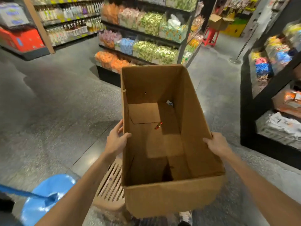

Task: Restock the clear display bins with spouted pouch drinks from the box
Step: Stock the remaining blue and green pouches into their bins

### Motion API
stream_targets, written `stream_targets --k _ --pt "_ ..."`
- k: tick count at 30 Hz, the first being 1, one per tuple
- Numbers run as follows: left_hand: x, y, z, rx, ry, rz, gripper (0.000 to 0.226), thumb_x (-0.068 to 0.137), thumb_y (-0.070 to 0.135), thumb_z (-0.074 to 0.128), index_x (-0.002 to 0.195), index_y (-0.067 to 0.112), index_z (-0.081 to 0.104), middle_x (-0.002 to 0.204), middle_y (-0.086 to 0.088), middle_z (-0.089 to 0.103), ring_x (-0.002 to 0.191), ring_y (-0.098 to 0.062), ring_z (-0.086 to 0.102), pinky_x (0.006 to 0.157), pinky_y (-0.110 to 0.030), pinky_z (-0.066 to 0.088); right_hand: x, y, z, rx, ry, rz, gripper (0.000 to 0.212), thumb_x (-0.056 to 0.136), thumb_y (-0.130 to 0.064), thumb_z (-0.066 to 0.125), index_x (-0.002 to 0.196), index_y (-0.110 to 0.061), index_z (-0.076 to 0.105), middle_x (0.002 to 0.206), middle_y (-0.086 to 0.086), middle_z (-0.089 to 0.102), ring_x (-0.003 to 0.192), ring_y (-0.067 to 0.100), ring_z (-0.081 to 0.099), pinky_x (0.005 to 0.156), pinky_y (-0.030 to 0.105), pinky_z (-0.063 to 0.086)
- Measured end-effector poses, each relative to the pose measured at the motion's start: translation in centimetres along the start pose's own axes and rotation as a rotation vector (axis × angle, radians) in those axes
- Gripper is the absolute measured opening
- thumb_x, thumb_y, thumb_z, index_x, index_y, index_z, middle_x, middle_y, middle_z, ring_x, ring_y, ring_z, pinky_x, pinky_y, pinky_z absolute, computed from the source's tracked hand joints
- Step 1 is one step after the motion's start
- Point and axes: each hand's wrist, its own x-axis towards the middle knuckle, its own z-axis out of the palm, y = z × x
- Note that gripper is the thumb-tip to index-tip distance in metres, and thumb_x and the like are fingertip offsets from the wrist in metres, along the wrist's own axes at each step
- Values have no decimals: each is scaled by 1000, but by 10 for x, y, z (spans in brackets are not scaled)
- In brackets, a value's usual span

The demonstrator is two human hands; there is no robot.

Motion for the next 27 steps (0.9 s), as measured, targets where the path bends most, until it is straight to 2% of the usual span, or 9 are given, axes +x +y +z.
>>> stream_targets --k 2,8,11,14,17,21,22,25,27 --pt "35 23 26 -32 20 14 71 92 13 68 152 32 35 144 -1 53 130 -25 52 106 -53 46 38 -13 -31 10 4 -77 12 103 -16 49 110 -17 59 91 -1 64 79 15 62 68 33 49" --pt "115 67 75 -34 144 -17 77 87 -1 68 150 27 34 151 -2 45 136 -26 45 107 -55 44 157 -61 -88 -3 -83 -271 24 102 -13 47 122 -24 54 103 1 69 84 24 69 80 46 58" --pt "129 79 72 -86 252 -29 76 89 -11 60 152 25 36 152 2 44 139 -23 42 107 -50 44 204 -100 -88 25 -153 -331 24 103 -13 45 123 -23 54 92 -1 68 78 20 67 69 37 58" --pt "140 88 48 -135 383 -37 75 92 -14 53 153 27 37 149 8 46 136 -19 44 103 -43 48 251 -148 -59 49 -239 -392 35 105 -20 43 140 -20 49 103 -1 67 80 14 65 61 27 55" --pt "158 89 9 -162 544 -41 78 88 -21 49 148 28 43 142 10 52 128 -15 52 84 -26 58 286 -211 -9 55 -293 -441 42 104 -21 46 146 -20 44 122 7 65 89 20 63 75 34 55" --pt "207 82 -48 -202 770 -35 85 78 -30 44 142 27 46 125 11 58 91 17 61 60 -5 48 335 -296 61 8 -402 -567 44 102 -19 50 146 -21 46 98 4 67 79 18 66 76 39 58" --pt "222 80 -63 -209 813 -41 82 79 -29 45 140 26 47 123 12 58 89 15 61 58 -4 47 349 -317 80 -12 -428 -596 41 102 -18 50 143 -20 49 98 4 67 80 18 66 78 41 59" --pt "272 77 -109 -235 900 -86 77 84 -23 50 146 23 49 132 6 57 109 -6 56 61 -9 49 388 -388 135 -62 -463 -667 40 101 -15 51 140 -19 52 98 3 69 77 19 67 75 42 59" --pt "304 78 -134 -235 954 -151 72 90 -14 54 148 28 46 136 6 55 112 -13 52 66 -17 50 416 -440 164 -89 -502 -697 45 102 -15 50 146 -16 45 105 8 71 73 17 65 65 31 54"
